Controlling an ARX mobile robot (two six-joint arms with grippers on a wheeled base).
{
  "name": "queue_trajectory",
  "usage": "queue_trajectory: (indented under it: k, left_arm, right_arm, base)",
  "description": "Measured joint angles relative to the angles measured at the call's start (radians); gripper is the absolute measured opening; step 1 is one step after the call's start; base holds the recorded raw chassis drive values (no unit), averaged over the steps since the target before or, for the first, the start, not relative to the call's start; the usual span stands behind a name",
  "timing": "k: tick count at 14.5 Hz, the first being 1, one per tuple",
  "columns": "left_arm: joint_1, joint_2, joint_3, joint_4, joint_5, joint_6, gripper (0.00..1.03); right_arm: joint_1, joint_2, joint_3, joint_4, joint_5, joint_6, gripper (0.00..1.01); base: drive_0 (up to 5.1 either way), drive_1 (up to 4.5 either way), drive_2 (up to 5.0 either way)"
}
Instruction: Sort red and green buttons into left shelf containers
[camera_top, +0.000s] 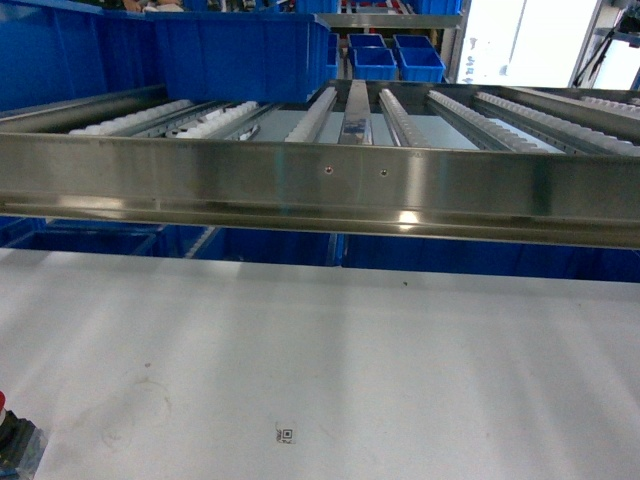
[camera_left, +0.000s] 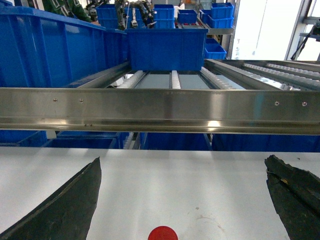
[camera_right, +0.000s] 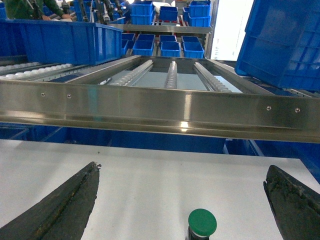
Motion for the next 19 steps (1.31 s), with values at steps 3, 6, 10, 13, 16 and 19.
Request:
queue_trajectory:
  k: [3, 6, 10, 13, 16, 19]
  left_arm:
    - [0.000, 0.000, 0.000, 0.000, 0.000, 0.000, 0.98]
    - [0.000, 0.000, 0.000, 0.000, 0.000, 0.000, 0.98]
    - [0.000, 0.000, 0.000, 0.001, 0.001, 0.000, 0.98]
    - [0.197, 0.089, -0.001, 0.168, 0.130, -0.019, 0.98]
    - [0.212, 0.551, 0.022, 0.554, 0.241, -0.011, 0.98]
    - [0.114, 0.940, 0.231, 0.544, 0.278, 0.037, 0.98]
  right_arm:
    - [0.000, 0.000, 0.000, 0.000, 0.000, 0.000, 0.98]
    - [0.000, 0.000, 0.000, 0.000, 0.000, 0.000, 0.98]
    - [0.000, 0.000, 0.000, 0.000, 0.000, 0.000, 0.98]
    - [0.042, 0.212, 0.000, 0.209, 0.078, -0.008, 0.98]
    - [0.059, 0.684, 0.077, 0.566, 0.081, -0.044, 0.98]
    - [-0.007, 1.063, 0.209, 0.665, 0.051, -0.072, 0.98]
  base:
    - [0.0, 0.00, 0.0]
    - [0.0, 0.00, 0.0]
    - [0.0, 0.00, 0.0]
    - [0.0, 0.00, 0.0]
    - [0.0, 0.00, 0.0]
    - [0.0, 0.00, 0.0]
